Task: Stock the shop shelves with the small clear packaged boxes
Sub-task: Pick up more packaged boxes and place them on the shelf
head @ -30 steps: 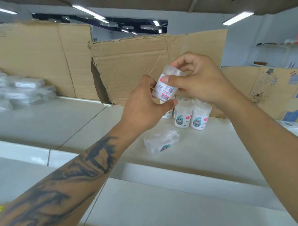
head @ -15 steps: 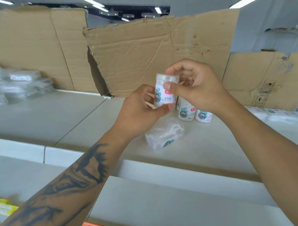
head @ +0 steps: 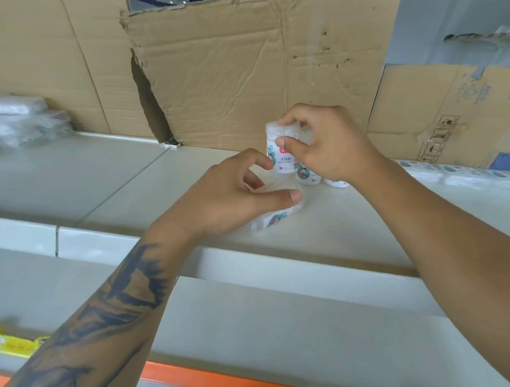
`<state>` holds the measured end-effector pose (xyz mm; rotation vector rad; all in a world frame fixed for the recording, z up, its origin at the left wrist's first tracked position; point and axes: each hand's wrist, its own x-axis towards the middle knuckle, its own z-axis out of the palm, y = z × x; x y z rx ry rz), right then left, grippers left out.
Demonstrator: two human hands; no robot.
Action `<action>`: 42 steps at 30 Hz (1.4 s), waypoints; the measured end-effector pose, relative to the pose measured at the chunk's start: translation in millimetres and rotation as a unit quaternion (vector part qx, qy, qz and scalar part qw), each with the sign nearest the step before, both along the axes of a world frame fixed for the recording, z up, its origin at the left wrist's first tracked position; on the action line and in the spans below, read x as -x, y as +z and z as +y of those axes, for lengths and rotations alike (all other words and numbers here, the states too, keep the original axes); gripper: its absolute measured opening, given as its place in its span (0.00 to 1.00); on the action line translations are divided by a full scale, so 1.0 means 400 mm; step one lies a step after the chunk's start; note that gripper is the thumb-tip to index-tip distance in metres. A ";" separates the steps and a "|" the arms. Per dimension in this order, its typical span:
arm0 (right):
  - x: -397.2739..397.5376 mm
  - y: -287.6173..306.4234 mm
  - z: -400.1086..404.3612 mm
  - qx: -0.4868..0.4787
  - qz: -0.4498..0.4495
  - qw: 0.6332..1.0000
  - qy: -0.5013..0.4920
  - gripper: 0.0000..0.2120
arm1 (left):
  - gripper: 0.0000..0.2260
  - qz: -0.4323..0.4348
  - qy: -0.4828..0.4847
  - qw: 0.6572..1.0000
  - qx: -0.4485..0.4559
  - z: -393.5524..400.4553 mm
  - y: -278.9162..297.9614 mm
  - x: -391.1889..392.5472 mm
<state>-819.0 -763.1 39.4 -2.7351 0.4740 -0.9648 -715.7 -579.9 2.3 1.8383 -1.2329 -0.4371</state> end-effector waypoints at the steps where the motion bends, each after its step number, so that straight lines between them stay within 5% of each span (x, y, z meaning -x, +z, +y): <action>1: -0.001 -0.007 -0.004 0.010 0.012 1.000 -0.001 0.14 | 0.28 -0.021 -0.012 0.999 -0.024 0.002 -0.003 0.003; 8: -0.010 -0.028 -0.010 0.047 0.061 0.997 -0.025 0.15 | 0.28 -0.106 -0.026 0.992 -0.065 0.007 -0.007 0.000; 19: -0.019 -0.032 -0.027 0.075 0.091 0.991 -0.068 0.16 | 0.23 -0.080 -0.002 0.997 -0.015 -0.001 -0.018 -0.015; 23: -0.002 -0.008 -0.011 0.081 0.020 0.995 -0.051 0.19 | 0.18 -0.027 0.033 0.998 0.046 -0.003 -0.011 -0.014; 25: 0.013 0.008 0.009 0.017 -0.063 0.998 0.011 0.13 | 0.19 0.016 0.043 0.995 0.085 -0.006 -0.009 -0.013; 27: 0.028 0.028 0.046 -0.144 -0.117 0.978 0.096 0.07 | 0.19 0.081 0.050 0.988 0.124 -0.006 -0.001 -0.010; 30: 0.043 0.043 0.070 -0.301 -0.104 0.929 0.187 0.13 | 0.19 0.164 0.055 0.968 0.181 -0.001 0.010 -0.008; 37: 0.031 0.033 0.070 -0.317 -0.082 0.900 0.288 0.16 | 0.28 0.221 0.016 0.949 0.223 0.006 0.016 -0.008; 42: 0.031 0.030 0.069 -0.305 -0.098 0.901 0.293 0.14 | 0.21 0.197 -0.011 0.963 0.185 0.003 0.014 -0.004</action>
